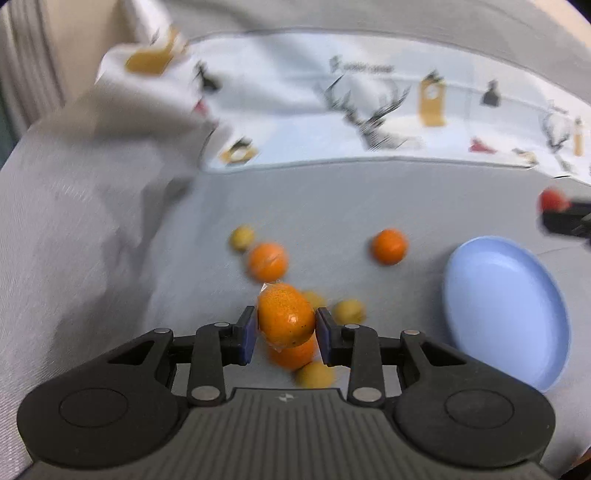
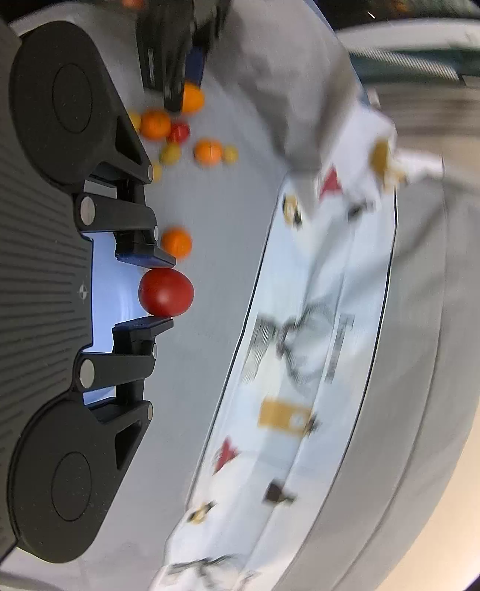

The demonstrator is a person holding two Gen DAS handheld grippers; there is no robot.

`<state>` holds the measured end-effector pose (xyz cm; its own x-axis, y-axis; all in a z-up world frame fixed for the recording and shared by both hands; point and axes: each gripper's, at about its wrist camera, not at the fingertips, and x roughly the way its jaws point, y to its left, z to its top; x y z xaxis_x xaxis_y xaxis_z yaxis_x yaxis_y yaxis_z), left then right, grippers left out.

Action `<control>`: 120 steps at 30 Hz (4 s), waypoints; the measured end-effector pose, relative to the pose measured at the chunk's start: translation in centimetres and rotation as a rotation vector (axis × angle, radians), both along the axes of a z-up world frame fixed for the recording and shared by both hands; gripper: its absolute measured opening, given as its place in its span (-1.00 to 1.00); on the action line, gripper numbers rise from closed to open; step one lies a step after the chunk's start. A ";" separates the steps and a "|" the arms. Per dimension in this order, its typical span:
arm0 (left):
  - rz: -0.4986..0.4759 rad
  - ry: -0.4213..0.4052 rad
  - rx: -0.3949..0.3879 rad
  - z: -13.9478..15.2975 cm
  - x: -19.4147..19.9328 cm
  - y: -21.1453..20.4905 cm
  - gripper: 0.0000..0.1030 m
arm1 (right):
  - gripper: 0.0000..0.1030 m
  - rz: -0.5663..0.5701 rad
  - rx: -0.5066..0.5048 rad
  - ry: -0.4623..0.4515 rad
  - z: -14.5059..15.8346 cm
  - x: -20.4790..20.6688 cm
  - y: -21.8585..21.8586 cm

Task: Organize fruits
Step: 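Carry the red tomato with the right tool while the left tool carries the orange over the plate, then open the left tool to drop the orange while the right tool releases the tomato onto the plate, then withdraw both open tools from the plate back toward the fruit pile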

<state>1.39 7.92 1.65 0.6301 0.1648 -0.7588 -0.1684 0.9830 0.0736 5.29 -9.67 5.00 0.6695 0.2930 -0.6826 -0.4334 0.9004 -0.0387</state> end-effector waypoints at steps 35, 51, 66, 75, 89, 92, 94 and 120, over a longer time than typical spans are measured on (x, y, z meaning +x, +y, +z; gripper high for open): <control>-0.399 0.040 -0.195 -3.1 2.9 -12.4 -0.28 | -0.43 -0.182 -0.019 0.142 -5.2 2.8 -6.3; -0.452 0.085 -0.176 -3.8 2.9 -13.5 -0.28 | -0.43 -0.155 -0.071 0.192 -6.0 3.0 -5.4; -0.457 0.100 -0.159 -4.1 2.8 -13.8 -0.28 | -0.43 -0.148 -0.073 0.202 -6.2 3.0 -5.1; -0.459 0.103 -0.150 -4.2 2.9 -14.0 -0.28 | -0.43 -0.136 -0.081 0.211 -6.3 3.1 -5.0; -0.441 0.090 -0.160 -4.0 2.8 -13.7 -0.16 | -0.09 -0.152 -0.101 0.215 -6.4 3.2 -4.8; -0.441 0.088 -0.159 -4.0 2.7 -13.7 -0.16 | -0.09 -0.154 -0.100 0.214 -6.4 3.2 -4.8; -0.439 0.087 -0.160 -3.9 2.6 -13.7 -0.16 | -0.09 -0.153 -0.102 0.212 -6.4 3.2 -4.8; -0.439 0.079 -0.165 -3.6 2.5 -13.7 -0.16 | -0.09 -0.155 -0.104 0.209 -6.4 3.1 -4.7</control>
<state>3.89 -5.76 -1.95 0.5523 -0.2310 -0.8010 0.2658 0.9595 -0.0934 8.36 -14.41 -1.37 0.5419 0.1196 -0.8319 -0.2993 0.9524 -0.0581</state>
